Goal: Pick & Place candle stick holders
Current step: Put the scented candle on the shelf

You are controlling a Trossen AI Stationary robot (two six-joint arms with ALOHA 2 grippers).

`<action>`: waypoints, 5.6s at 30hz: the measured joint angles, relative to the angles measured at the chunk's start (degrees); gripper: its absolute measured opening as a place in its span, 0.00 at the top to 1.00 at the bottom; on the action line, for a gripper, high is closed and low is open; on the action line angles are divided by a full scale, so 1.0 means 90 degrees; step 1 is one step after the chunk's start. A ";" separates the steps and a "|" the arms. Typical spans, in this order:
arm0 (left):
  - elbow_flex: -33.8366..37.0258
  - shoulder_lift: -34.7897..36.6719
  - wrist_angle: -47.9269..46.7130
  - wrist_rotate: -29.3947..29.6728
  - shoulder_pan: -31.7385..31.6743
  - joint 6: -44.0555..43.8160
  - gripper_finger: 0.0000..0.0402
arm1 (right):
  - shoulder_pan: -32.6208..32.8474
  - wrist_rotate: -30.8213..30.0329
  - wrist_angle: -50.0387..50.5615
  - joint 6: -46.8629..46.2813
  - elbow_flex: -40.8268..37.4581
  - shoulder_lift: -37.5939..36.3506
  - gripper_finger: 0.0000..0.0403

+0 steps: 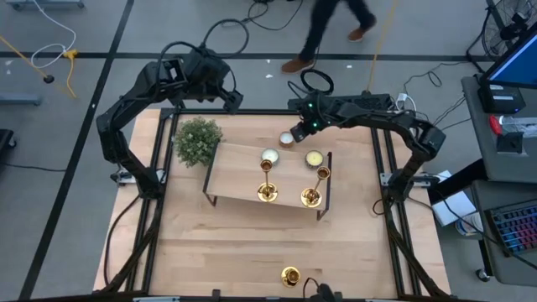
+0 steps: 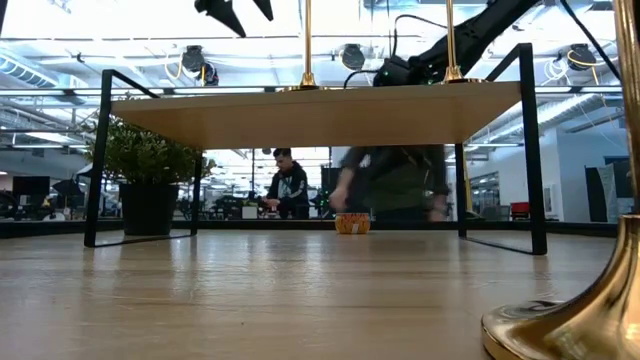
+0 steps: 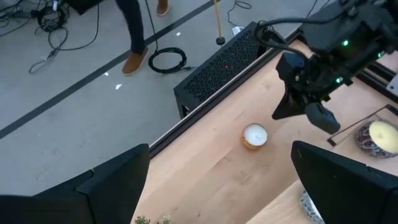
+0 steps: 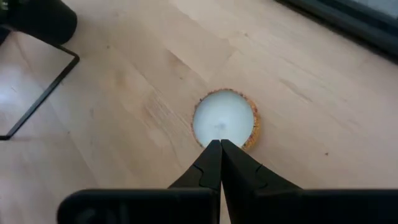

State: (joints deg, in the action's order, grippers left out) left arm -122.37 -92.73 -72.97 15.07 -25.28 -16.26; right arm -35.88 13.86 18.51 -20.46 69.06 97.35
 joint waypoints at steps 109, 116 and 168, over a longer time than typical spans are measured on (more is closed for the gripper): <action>-0.0007 0.0000 0.0333 0.0000 0.0403 -0.0395 0.01 | 0.0401 -0.0796 0.0613 -0.0103 0.0798 0.1355 1.00; -0.0007 0.0000 0.0333 0.0004 0.0426 -0.0428 0.01 | 0.0523 -0.1036 0.0587 -0.0080 0.0799 0.1461 1.00; -0.0007 0.0002 0.0435 0.0000 0.0534 -0.0444 0.01 | 0.0475 -0.0201 0.0020 -0.0273 0.0800 0.1247 1.00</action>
State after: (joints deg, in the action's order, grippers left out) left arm -122.43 -92.71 -69.06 15.07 -20.47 -20.25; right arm -31.60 12.05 18.69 -22.91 76.26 108.57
